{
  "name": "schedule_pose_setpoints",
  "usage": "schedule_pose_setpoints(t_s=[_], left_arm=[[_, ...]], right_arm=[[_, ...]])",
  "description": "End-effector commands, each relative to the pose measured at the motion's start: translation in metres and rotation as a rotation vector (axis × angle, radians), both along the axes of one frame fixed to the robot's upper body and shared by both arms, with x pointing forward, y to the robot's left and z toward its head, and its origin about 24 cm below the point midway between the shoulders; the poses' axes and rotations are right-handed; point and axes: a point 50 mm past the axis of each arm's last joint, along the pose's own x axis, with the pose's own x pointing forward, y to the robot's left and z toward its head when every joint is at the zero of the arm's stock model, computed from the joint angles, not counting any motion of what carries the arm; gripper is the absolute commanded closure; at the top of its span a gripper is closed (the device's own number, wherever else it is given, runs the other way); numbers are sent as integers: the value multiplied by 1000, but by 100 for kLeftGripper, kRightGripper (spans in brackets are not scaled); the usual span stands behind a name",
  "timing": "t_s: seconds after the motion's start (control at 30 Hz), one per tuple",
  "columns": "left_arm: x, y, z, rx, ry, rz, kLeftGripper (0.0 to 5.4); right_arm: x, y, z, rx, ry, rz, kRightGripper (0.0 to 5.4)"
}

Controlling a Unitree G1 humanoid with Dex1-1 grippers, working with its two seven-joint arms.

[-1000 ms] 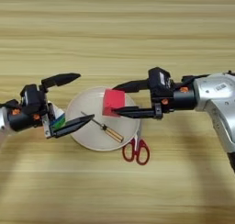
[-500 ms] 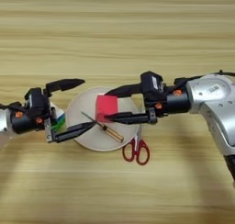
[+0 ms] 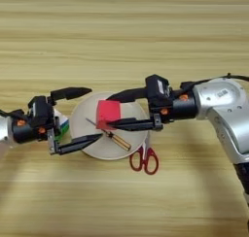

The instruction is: Move the objects on the table

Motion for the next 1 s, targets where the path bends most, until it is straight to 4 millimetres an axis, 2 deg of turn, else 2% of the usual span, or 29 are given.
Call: schedule_pose_setpoints(t_s=[0.03, 0.33, 1.0], left_arm=[[-2, -1, 1, 22, -6, -22, 0], [-2, -1, 1, 24, -10, -28, 0], [-2, -1, 3, 16, -18, -39, 196]], right_arm=[[1, 5, 8, 6, -26, 18, 308], [2, 8, 12, 19, -39, 26, 308], [1, 13, 7, 7, -29, 40, 308]])
